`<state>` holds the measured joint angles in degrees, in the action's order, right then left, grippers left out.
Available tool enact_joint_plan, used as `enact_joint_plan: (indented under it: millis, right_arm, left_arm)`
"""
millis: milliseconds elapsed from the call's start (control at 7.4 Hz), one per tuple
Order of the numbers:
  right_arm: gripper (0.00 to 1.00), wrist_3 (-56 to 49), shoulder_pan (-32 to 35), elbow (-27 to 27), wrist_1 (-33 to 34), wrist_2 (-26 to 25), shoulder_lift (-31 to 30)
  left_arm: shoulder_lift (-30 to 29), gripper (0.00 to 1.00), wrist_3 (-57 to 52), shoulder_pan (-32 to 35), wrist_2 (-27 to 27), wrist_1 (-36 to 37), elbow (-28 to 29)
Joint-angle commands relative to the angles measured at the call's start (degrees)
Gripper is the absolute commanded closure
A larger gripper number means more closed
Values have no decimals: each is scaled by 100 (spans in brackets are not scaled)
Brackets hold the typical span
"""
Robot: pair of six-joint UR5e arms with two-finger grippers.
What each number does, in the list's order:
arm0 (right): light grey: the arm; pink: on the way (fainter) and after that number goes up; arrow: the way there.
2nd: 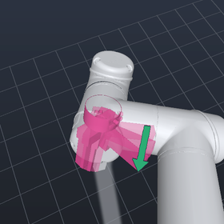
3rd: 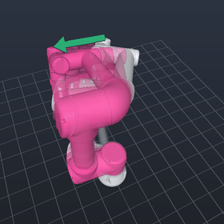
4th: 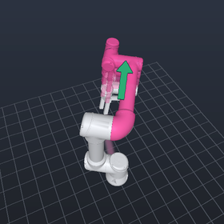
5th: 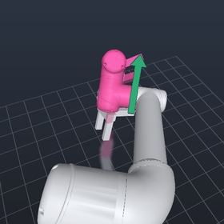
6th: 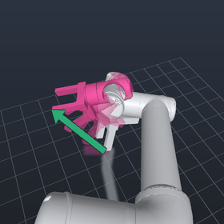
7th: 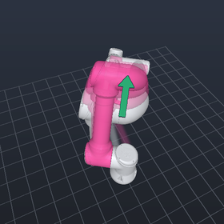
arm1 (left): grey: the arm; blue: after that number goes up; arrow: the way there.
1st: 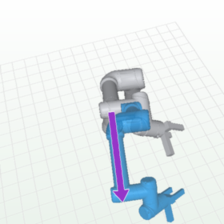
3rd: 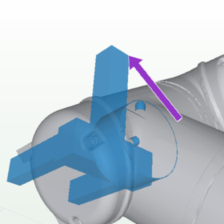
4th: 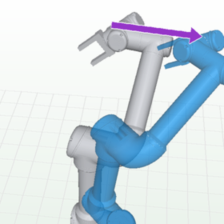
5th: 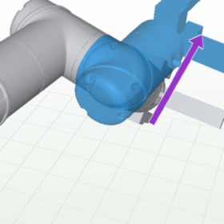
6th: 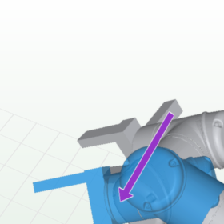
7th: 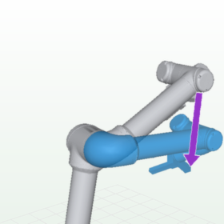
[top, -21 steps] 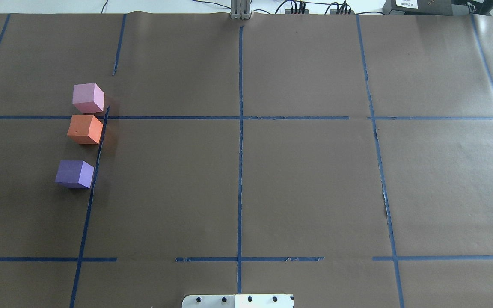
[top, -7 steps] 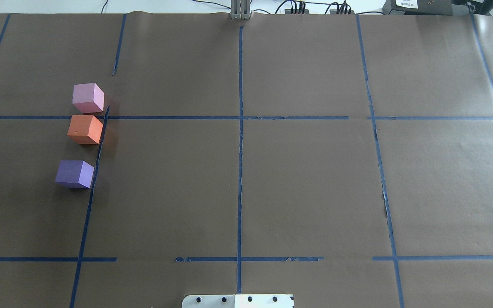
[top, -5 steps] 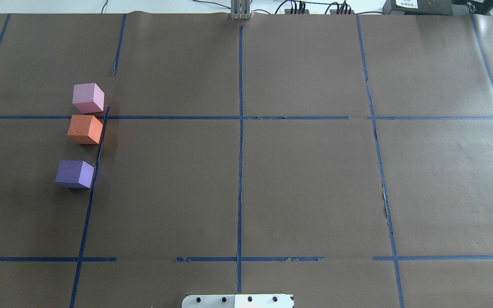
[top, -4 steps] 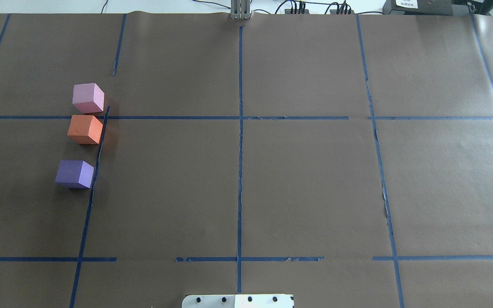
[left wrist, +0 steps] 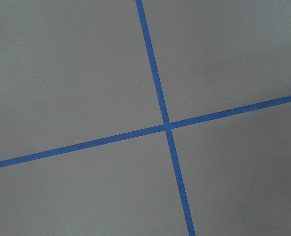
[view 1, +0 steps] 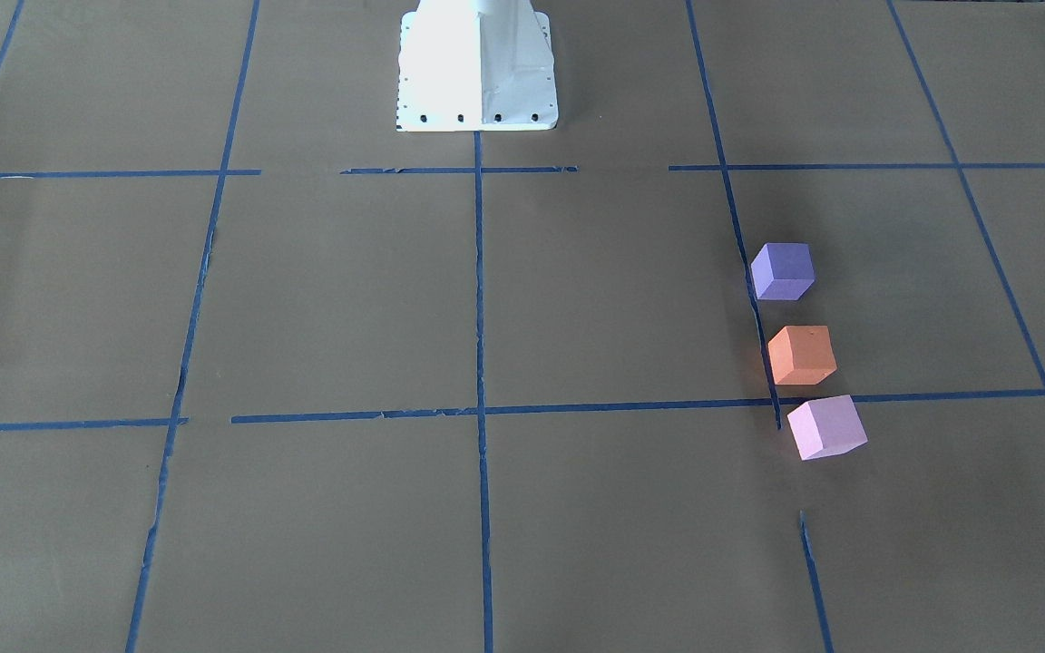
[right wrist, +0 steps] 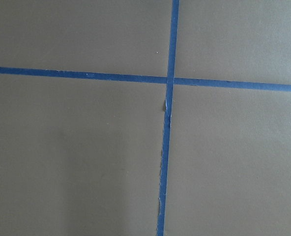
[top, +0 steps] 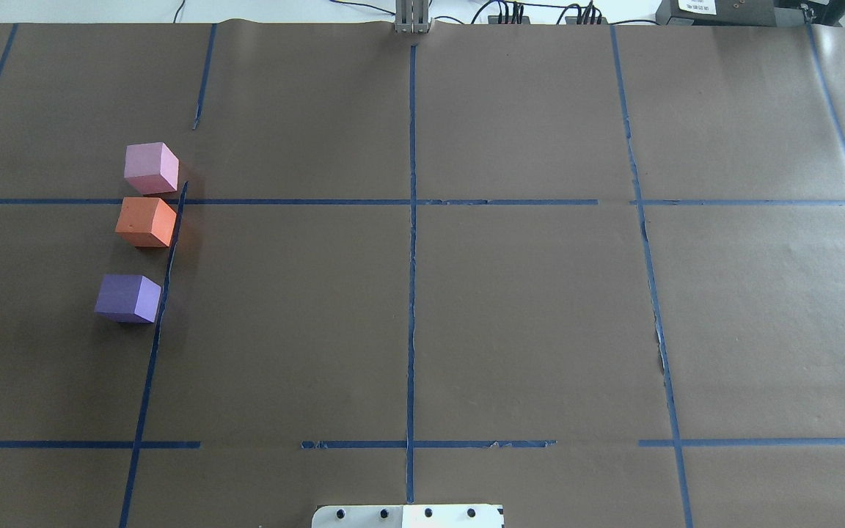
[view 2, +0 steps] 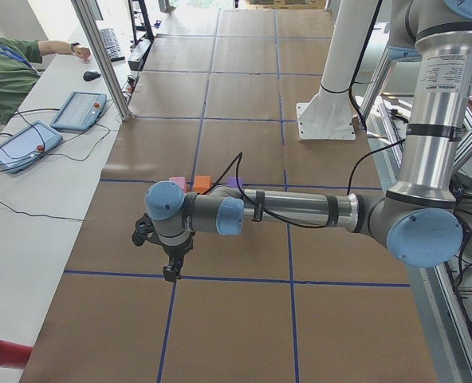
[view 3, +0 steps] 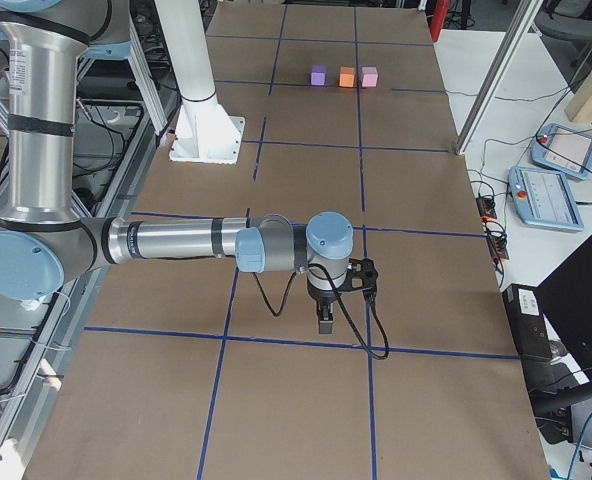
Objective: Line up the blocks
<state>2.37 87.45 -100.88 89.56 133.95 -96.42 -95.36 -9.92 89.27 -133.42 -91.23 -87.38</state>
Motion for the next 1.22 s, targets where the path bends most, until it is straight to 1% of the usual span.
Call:
enact_joint_plan:
  millis: [0, 1081]
  right_arm:
    - [0, 0, 0, -1, 0, 0, 0]
    - [0, 0, 0, -1, 0, 0, 0]
  left_arm:
    - [43, 0, -10, -6, 0, 0, -7]
    - [105, 0, 8, -6, 0, -9, -34]
